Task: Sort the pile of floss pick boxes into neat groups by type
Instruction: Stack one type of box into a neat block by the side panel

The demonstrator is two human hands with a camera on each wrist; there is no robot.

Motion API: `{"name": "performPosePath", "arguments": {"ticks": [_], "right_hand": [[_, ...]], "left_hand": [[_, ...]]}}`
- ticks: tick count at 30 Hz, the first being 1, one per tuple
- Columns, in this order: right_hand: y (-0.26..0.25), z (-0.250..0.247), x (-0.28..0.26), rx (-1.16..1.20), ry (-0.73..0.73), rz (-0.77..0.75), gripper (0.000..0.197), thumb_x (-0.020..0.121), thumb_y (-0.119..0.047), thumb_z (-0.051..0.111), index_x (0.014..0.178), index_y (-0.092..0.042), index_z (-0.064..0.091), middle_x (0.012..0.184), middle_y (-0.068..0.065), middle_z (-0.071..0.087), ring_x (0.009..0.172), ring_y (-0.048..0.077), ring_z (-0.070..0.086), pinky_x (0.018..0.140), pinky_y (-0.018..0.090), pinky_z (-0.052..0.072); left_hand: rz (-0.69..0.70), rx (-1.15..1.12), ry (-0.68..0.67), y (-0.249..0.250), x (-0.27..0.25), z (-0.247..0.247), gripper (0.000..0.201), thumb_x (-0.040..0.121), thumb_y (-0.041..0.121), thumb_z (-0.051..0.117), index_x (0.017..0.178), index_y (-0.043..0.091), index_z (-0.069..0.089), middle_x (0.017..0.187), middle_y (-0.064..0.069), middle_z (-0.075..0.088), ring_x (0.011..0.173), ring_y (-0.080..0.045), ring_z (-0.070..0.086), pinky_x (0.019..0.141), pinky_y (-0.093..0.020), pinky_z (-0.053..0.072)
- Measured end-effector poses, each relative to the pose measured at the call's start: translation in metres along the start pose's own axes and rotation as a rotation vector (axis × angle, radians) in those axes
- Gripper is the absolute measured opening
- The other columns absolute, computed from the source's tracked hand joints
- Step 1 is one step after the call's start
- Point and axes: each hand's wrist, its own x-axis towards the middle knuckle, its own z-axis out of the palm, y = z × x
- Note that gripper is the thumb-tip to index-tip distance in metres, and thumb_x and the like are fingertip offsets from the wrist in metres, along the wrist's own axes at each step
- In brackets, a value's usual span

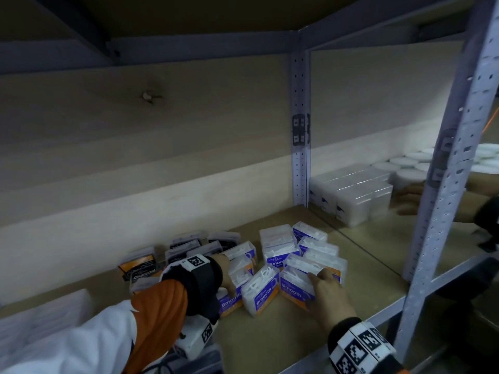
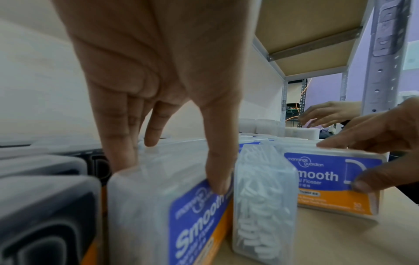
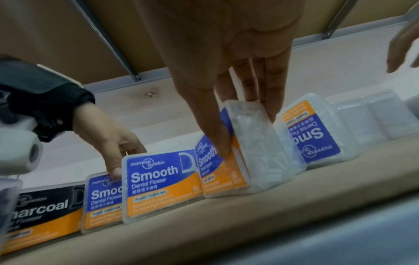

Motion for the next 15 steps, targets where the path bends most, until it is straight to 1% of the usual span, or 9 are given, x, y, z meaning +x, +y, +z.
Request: {"name": "performPosePath", "arguments": {"ticks": [4,6,8,12,15], "right_hand": [[-0.001,0.001,0.0,0.0,0.006,0.009,0.044,0.095,-0.016,0.048,0.138,-0.016,0.038,0.138,0.006,0.037,0.126,0.02,0.047,0.102,0.03,0.043],[0.0,0.002,-0.001,-0.001,0.013,0.015,0.043,0.094,-0.015,0.048,0.136,-0.016,0.04,0.137,0.006,0.038,0.126,0.02,0.047,0.102,0.029,0.043],[0.0,0.003,-0.001,0.0,0.021,0.022,0.042,0.095,-0.015,0.048,0.136,-0.016,0.041,0.137,0.006,0.038,0.125,0.02,0.047,0.102,0.028,0.043],[0.0,0.003,-0.001,0.005,0.022,0.033,0.044,0.093,-0.015,0.051,0.136,-0.016,0.04,0.137,0.006,0.037,0.125,0.02,0.048,0.101,0.028,0.043],[0.001,0.005,-0.002,0.004,0.023,0.034,0.046,0.092,-0.015,0.053,0.136,-0.016,0.04,0.137,0.006,0.036,0.125,0.02,0.047,0.101,0.028,0.043]], "left_hand": [[0.025,-0.002,-0.024,0.001,-0.001,0.002,0.065,0.078,0.046,0.069,0.129,0.009,0.052,0.126,-0.008,0.06,0.115,-0.021,0.058,0.095,-0.029,0.046],[0.028,0.007,-0.032,0.004,-0.002,0.004,0.066,0.078,0.052,0.067,0.128,0.01,0.053,0.125,-0.008,0.061,0.114,-0.022,0.058,0.094,-0.029,0.046],[0.039,0.015,-0.032,0.008,-0.003,0.006,0.068,0.079,0.055,0.064,0.129,0.01,0.052,0.126,-0.009,0.06,0.115,-0.022,0.057,0.097,-0.03,0.045],[0.067,-0.012,-0.043,0.016,-0.004,0.01,0.07,0.082,0.056,0.06,0.135,0.013,0.047,0.133,-0.009,0.056,0.121,-0.022,0.053,0.107,-0.034,0.04],[0.054,0.014,-0.004,0.019,-0.007,0.013,0.071,0.083,0.057,0.057,0.137,0.012,0.045,0.134,-0.01,0.054,0.122,-0.023,0.052,0.107,-0.033,0.04]]}}
